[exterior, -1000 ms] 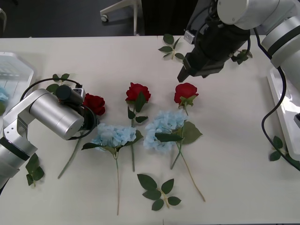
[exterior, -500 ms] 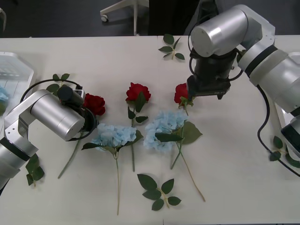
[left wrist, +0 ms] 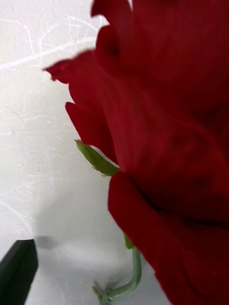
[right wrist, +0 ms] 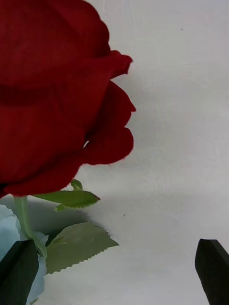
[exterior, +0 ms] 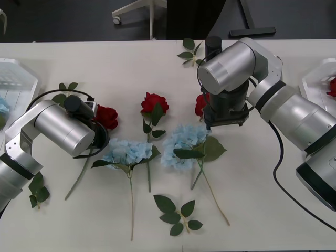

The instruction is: Place the red flowers into the right box and the blue flowers into the left box. If a person shows an open palm, hand one flower to the person first, then continue sorting.

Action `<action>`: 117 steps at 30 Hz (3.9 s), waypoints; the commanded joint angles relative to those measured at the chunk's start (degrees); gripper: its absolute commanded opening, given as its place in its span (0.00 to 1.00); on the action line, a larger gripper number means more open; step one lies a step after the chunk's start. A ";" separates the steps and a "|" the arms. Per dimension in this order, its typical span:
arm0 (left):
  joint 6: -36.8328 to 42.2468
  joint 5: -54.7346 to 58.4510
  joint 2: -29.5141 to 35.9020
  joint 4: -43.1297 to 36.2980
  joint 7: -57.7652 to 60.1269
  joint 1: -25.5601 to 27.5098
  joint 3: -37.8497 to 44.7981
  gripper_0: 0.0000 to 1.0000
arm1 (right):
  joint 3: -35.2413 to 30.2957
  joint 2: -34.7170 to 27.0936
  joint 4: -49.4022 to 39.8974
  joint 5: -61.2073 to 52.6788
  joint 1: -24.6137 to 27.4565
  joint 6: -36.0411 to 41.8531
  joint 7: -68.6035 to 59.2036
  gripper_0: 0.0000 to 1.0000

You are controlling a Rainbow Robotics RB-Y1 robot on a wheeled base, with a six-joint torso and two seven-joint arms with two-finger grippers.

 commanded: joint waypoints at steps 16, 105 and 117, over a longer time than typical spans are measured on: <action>-3.46 1.61 0.39 3.95 -4.29 -1.67 -0.73 0.00 | -2.69 1.78 -1.34 -1.22 2.22 -6.79 -2.89 0.96; -29.12 -18.95 -14.72 -38.59 53.46 -4.57 -0.46 0.00 | 2.15 -31.61 31.62 14.33 -2.87 -35.18 47.56 0.00; -29.12 -18.95 -14.72 -38.59 53.46 -4.57 -0.46 0.00 | 0.83 -31.00 31.71 10.47 -2.96 -34.03 48.08 0.72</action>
